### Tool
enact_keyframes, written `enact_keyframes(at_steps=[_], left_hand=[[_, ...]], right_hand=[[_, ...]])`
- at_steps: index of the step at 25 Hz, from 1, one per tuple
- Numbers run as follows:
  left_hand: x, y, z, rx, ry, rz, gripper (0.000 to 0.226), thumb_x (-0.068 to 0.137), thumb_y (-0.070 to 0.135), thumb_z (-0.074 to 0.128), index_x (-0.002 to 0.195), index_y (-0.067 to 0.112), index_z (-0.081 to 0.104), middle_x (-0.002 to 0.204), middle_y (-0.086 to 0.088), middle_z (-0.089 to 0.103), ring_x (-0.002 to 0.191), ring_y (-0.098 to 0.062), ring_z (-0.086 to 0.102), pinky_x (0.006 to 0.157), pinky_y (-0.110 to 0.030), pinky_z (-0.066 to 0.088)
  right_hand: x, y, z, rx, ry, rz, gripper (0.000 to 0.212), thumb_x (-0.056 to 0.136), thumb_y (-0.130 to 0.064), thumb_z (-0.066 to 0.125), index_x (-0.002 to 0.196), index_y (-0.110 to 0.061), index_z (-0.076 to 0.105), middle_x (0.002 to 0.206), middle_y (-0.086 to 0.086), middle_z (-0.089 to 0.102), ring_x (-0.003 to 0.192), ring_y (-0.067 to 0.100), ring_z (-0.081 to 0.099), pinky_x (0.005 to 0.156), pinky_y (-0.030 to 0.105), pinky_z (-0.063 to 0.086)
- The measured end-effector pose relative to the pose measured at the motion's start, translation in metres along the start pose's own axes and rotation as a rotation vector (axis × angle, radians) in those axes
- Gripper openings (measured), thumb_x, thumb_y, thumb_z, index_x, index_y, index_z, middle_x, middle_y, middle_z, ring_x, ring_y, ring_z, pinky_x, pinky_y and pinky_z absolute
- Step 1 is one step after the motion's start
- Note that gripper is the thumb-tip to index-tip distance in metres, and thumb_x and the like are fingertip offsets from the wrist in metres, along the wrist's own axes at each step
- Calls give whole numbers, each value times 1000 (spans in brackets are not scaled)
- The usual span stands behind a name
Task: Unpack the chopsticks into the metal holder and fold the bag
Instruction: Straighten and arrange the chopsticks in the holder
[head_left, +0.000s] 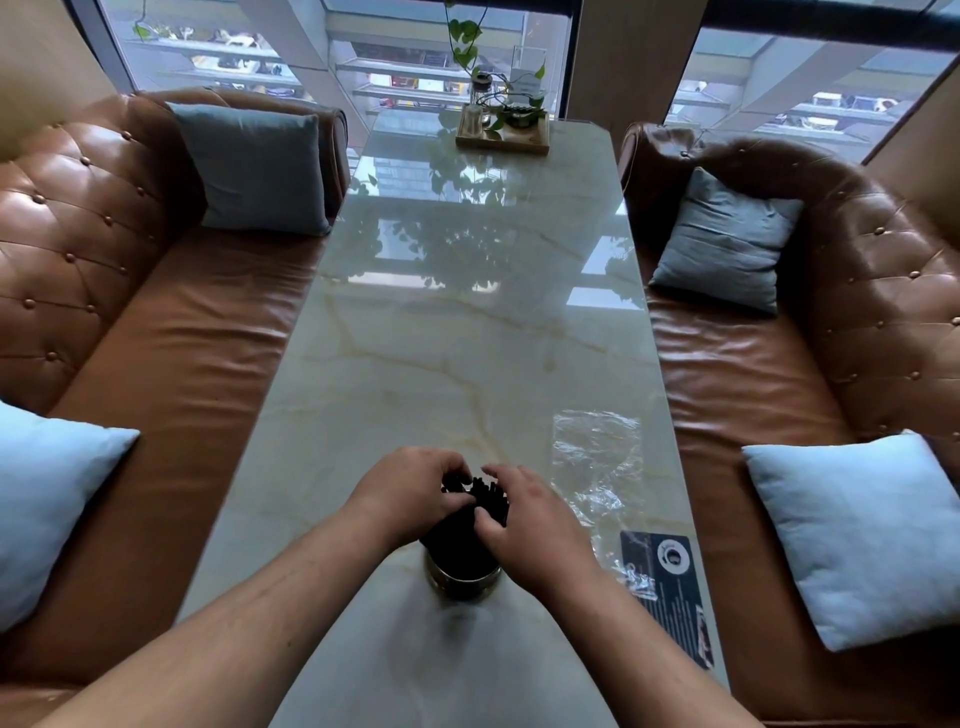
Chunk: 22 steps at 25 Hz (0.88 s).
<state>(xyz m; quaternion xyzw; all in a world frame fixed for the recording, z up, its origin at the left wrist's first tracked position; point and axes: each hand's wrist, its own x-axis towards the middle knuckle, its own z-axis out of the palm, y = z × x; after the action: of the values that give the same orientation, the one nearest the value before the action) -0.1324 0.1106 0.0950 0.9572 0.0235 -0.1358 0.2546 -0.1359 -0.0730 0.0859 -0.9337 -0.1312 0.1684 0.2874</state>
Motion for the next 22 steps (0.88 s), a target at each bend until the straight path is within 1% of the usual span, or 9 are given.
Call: enact_keyframes(at_steps=[2,4,6,9,13,16,19,21,22], left_hand=[[0,1,3,12,5,7,24,85,36,70,108,32,75,107,6,76,100,-17,68,81,-28,51],[0,0,5,27,13,17,22,86,34,68,107,31,76,107,4,77,101,-18,68,81,-29,51],[-1,-1,4,42,19,39,20,87,33,68,104,31,77,104,3,77,100,-19,69,79,-28,50],[-2,0,-5,69,33,78,18,87,33,69,102,30,78,103,3,77,99,-19,69,80,-28,50],[-7,8,-47,98,66,110,15,86,36,72,98,30,78,99,7,78,94,-14,69,74,-23,46],[-13,11,-98,74,137,106,12,82,36,79,92,30,80,88,11,78,80,-5,66,71,-21,46],[-23,3,-141,-63,218,78,9,78,32,85,86,29,81,73,15,77,68,-1,69,70,-23,55],[-29,-8,-156,-288,278,46,9,77,25,88,83,27,81,67,11,77,60,-3,71,64,-22,59],[-31,-14,-159,-405,306,26,9,77,21,88,82,26,81,66,6,77,57,-6,70,61,-20,59]], right_hand=[[-1,-2,1,-7,-22,-33,53,92,-38,59,144,-31,54,136,-3,62,123,23,61,98,36,49],[1,-1,2,-39,-33,-65,43,94,-35,58,137,-32,59,130,-2,67,119,24,62,95,35,49],[2,1,1,-54,-3,-62,37,95,-34,57,132,-31,63,128,-3,70,116,24,64,92,35,49],[0,5,0,-52,32,-61,42,94,-35,59,135,-30,62,132,-3,68,118,22,64,95,34,50],[-7,5,-6,-31,41,-71,43,93,-37,58,135,-31,62,133,-6,67,119,18,63,97,33,50],[-8,5,-16,1,88,-73,41,94,-35,58,134,-31,63,131,-7,68,118,15,64,98,34,52],[-12,4,-24,31,172,-80,34,93,-33,59,126,-30,69,121,-10,71,110,11,66,90,29,51],[-18,3,-28,76,244,-80,26,91,-34,60,115,-32,72,110,-15,71,96,5,64,81,23,48],[-21,2,-28,100,261,-77,23,90,-37,59,109,-33,72,104,-17,71,89,2,62,76,22,47]])
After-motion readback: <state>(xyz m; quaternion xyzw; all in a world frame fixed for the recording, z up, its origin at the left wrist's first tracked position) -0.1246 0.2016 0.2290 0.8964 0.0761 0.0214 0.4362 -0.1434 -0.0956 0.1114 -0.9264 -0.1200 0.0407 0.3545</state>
